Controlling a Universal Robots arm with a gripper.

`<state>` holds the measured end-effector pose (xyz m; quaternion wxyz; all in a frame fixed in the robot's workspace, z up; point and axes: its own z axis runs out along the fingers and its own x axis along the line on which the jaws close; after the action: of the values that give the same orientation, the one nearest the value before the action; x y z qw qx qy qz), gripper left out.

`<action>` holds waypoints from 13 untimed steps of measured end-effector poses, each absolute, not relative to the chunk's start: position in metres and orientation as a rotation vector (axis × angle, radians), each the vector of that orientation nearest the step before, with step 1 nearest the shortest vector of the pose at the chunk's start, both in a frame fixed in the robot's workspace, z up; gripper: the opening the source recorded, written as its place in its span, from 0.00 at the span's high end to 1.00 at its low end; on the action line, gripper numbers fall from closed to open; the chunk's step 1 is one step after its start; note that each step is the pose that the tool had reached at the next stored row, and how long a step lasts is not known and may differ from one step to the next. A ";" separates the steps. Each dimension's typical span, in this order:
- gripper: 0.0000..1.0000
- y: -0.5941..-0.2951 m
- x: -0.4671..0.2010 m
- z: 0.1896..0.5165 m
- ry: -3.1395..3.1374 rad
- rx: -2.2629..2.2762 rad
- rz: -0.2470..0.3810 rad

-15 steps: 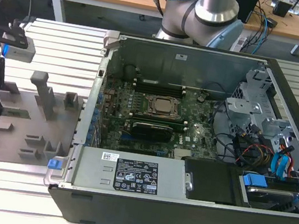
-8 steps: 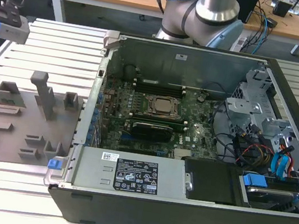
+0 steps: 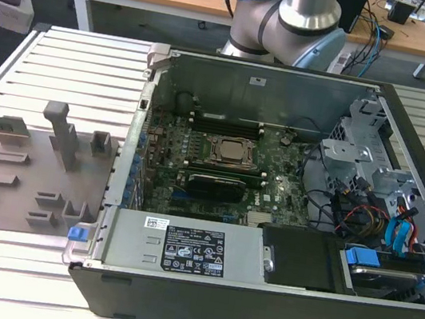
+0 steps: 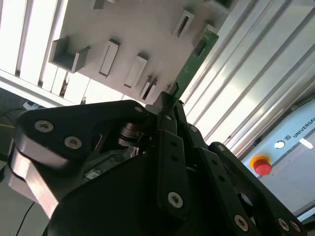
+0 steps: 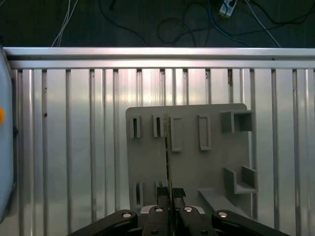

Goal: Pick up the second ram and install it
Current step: 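Pick up the second ram and move it above second insertion slot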

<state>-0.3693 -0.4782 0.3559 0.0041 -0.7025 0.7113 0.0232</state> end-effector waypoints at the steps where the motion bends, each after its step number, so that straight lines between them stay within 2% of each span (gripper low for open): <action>1: 0.86 -0.478 -0.369 0.361 2.228 -2.201 0.073; 8: 0.86 -0.478 -0.369 0.408 2.221 -2.195 0.087; 13: 0.86 -0.478 -0.368 0.408 2.219 -2.193 0.091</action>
<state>-0.3680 -0.4783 0.4083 0.0102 -0.7026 0.7109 0.0293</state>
